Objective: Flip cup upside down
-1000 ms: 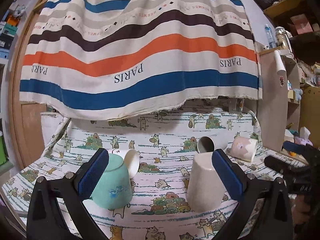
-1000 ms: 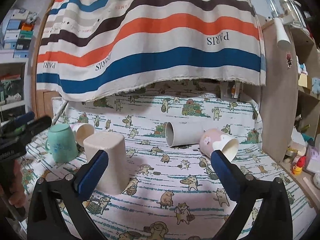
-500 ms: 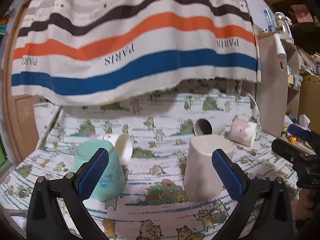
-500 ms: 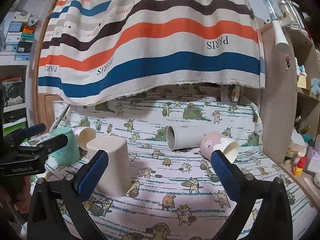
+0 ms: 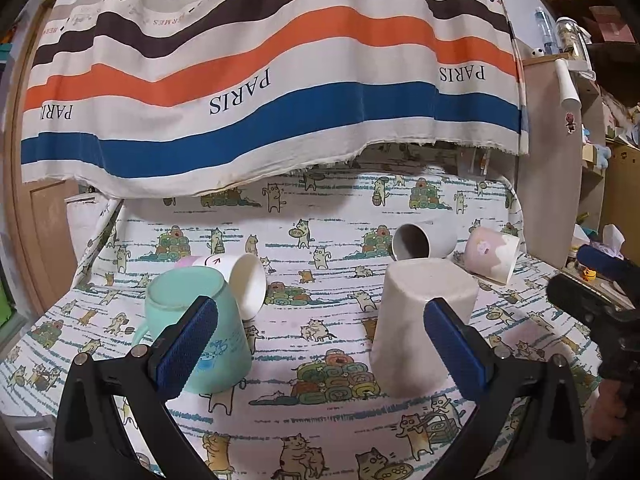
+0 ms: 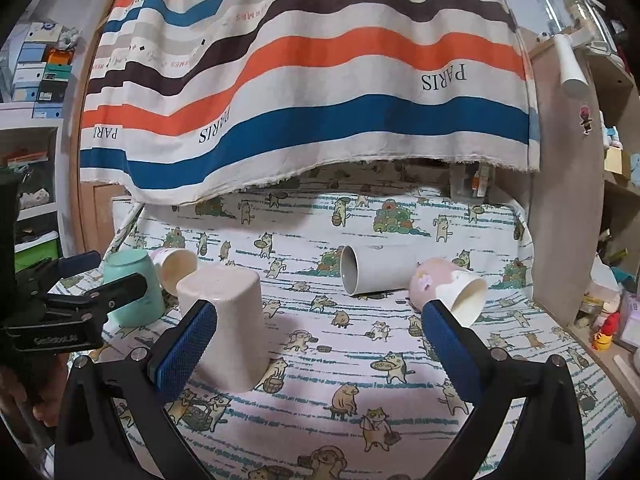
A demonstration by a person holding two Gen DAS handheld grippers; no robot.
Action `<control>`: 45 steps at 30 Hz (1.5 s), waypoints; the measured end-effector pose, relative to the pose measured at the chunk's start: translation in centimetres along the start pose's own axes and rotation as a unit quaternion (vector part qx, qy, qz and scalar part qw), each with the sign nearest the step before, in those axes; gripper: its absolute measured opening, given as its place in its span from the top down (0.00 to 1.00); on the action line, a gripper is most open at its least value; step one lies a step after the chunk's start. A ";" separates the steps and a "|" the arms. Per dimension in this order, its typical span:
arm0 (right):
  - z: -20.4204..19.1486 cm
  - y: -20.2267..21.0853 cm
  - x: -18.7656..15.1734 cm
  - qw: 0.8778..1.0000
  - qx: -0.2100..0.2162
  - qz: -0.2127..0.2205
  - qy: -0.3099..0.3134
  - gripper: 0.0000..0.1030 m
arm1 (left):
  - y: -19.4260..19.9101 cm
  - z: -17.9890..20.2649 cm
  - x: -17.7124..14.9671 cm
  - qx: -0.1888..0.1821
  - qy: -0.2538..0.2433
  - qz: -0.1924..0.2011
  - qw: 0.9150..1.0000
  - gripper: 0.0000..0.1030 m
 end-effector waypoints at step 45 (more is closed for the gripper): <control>0.0 -1.8 -0.3 1.000 0.009 -0.025 -0.007 0.00 | 0.1 -0.4 0.2 0.008 0.003 0.002 1.000 0.00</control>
Point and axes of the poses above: each gripper's, at about its wrist camera, not at the fingertips, and y roughly against the way its jaws point, z to its right, x to its top, the point moved 5 cm from there along -y, roughly the way its jaws point, and after that the axes turned 1 degree about -z, right-handed, at the moved point
